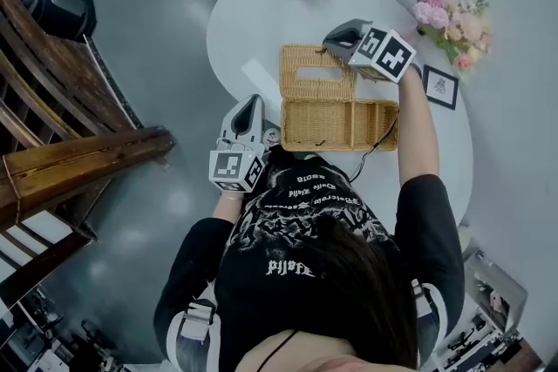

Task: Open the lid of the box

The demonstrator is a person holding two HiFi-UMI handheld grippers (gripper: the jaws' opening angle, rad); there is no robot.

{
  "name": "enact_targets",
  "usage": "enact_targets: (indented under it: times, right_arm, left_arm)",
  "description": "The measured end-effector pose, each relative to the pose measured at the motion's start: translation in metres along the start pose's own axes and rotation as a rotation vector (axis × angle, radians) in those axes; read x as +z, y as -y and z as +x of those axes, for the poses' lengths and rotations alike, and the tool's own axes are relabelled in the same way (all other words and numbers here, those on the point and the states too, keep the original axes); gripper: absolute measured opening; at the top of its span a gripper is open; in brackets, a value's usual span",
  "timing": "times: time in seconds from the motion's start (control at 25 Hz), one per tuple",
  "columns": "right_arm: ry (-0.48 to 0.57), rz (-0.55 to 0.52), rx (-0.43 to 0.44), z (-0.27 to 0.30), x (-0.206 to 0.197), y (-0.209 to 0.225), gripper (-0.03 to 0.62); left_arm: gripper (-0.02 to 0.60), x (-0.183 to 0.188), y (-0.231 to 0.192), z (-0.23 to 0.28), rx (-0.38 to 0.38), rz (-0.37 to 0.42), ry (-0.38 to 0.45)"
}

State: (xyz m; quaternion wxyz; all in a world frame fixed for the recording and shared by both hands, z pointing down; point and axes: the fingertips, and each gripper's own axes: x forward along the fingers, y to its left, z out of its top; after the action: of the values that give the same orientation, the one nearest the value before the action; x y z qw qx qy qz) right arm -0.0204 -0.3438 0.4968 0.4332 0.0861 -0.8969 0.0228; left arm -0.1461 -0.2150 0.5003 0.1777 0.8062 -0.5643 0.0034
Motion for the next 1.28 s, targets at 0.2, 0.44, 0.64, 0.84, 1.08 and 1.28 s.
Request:
enact_targets:
  times: [0.2,0.44,0.64,0.84,1.08,1.28]
  right_arm:
    - [-0.009,0.031,0.022,0.011,-0.009,0.007,0.032]
    - [-0.019,0.055,0.05,0.027,-0.023,0.015,0.032]
    - [-0.032,0.09,0.076,0.04,-0.034,0.02,0.032]
    - [-0.044,0.139,0.115,0.052,-0.044,0.021,0.032]
    - [-0.066,0.181,0.154,0.066,-0.055,0.019,0.032]
    - [-0.091,0.229,0.187,0.078,-0.066,0.017,0.032]
  left_arm:
    - [0.023,-0.003,-0.001,-0.001,0.01,0.0,-0.014]
    - [0.023,-0.006,0.0,-0.001,0.022,0.007,-0.029]
    - [0.023,-0.009,0.002,-0.001,0.025,0.02,-0.041]
    - [0.023,-0.01,0.002,-0.004,0.035,0.021,-0.051]
    - [0.023,-0.011,0.001,-0.005,0.037,0.026,-0.057]
    - [0.023,-0.013,-0.001,-0.004,0.037,0.027,-0.068]
